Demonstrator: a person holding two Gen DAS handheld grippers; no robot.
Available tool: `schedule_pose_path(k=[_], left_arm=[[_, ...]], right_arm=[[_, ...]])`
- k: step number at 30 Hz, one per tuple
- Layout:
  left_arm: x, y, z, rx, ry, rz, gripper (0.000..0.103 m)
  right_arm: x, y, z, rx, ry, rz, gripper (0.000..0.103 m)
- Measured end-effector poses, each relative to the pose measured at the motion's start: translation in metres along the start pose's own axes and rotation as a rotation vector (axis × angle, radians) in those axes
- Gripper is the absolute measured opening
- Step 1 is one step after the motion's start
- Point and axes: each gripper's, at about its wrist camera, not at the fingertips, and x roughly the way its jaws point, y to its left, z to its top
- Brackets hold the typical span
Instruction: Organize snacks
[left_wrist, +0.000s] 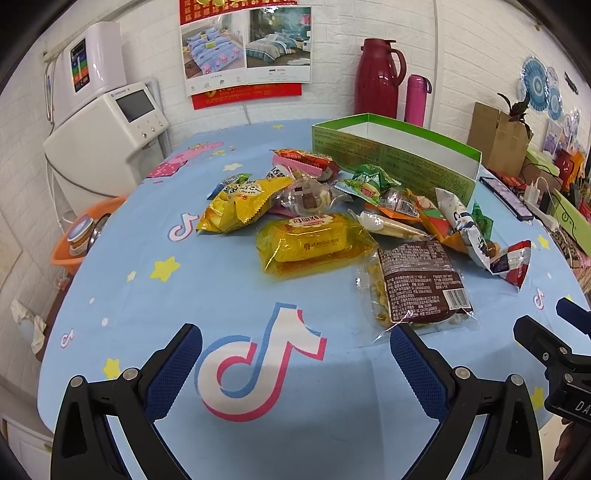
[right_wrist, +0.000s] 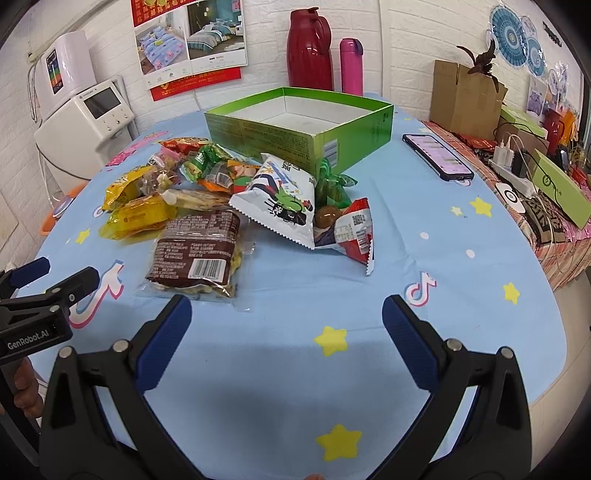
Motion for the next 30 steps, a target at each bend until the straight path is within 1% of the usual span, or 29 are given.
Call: schedule_pose_path(k=[15,30], left_arm=[[0.003,0.0,-0.002,-0.003,0.008,0.0,0.103],[0.013,0.001,0.006,-0.005,0.033,0.0,0.103]], right_arm=[[0.005,-0.002,-0.001,0.01,0.014,0.005,0.103],[0.014,-0.004,0.004,0.01,0.033,0.009,0.103]])
